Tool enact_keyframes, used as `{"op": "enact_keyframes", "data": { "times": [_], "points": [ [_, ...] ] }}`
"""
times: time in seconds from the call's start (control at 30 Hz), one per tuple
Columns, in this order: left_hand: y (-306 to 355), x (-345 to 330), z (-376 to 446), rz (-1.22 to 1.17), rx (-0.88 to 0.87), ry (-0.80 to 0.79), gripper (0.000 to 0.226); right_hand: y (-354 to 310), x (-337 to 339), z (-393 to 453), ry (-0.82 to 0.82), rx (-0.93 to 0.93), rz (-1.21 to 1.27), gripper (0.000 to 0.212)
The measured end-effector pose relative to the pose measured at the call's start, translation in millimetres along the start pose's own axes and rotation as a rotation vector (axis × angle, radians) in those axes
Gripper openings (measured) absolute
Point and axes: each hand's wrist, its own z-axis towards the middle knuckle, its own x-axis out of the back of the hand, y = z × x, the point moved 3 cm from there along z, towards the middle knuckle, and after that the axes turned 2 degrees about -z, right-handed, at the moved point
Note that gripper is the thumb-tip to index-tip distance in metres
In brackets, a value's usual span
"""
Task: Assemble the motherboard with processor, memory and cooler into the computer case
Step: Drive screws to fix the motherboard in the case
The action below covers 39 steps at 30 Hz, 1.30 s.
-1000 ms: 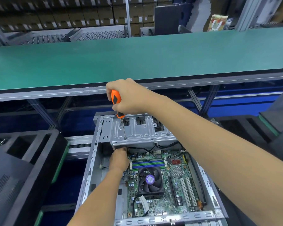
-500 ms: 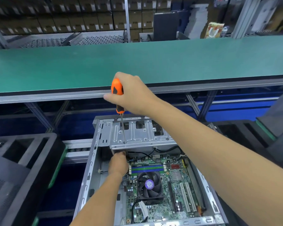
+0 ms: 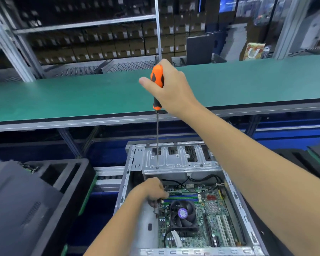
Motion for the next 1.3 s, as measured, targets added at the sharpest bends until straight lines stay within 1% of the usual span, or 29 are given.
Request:
{"op": "enact_keyframes", "data": {
  "times": [0.03,0.07,0.17,0.23,0.37,0.4,0.47,0.53,0.67,0.8,0.87,0.93,1.03,1.1,1.2,1.3],
  "points": [
    [4,4,-8,-0.023,-0.026,-0.003,0.025,-5,2,1,0.017,0.013,-0.008,0.039],
    [8,9,-14,-0.058,-0.053,0.034,0.026,-10,5,2,0.035,0.022,-0.017,0.039],
    [18,29,-26,-0.154,-0.126,0.215,0.029,-19,11,3,0.060,0.053,-0.044,0.036],
    [23,35,-29,-0.174,-0.169,0.277,0.027,-21,17,1,0.083,0.066,-0.062,0.032],
    [43,21,-22,-0.166,-0.344,0.289,0.018,-16,40,-7,0.117,0.042,-0.109,0.030],
    [52,14,-18,-0.135,-0.381,0.305,0.020,-15,49,-11,0.131,0.031,-0.127,0.030],
    [75,1,-12,-0.038,-0.465,0.342,0.031,-10,69,-18,0.165,0.006,-0.166,0.030],
    [105,-16,-10,0.048,-0.564,0.328,0.039,-4,92,-25,0.200,-0.018,-0.215,0.032],
    [168,-50,-18,0.237,-0.780,0.256,0.039,12,140,-37,0.252,-0.103,-0.364,0.035],
    [209,-81,-17,0.256,-0.870,0.169,0.038,34,176,-46,0.290,-0.145,-0.330,0.034],
    [223,-96,-13,0.278,-0.873,0.099,0.031,52,189,-54,0.290,-0.175,-0.328,0.033],
    [233,-111,-7,0.301,-0.827,0.005,0.018,76,197,-67,0.265,-0.223,-0.305,0.032],
    [245,-133,1,0.356,-0.734,-0.068,0.014,117,201,-89,0.181,-0.321,-0.316,0.031],
    [252,-149,7,0.434,-0.659,-0.095,0.015,145,201,-107,0.120,-0.381,-0.302,0.030],
    [260,-175,15,0.591,-0.505,-0.096,0.024,176,201,-134,0.082,-0.460,-0.242,0.029],
    [260,-205,23,0.702,-0.348,-0.031,0.015,198,202,-158,0.054,-0.500,-0.184,0.031]
  ]
}}
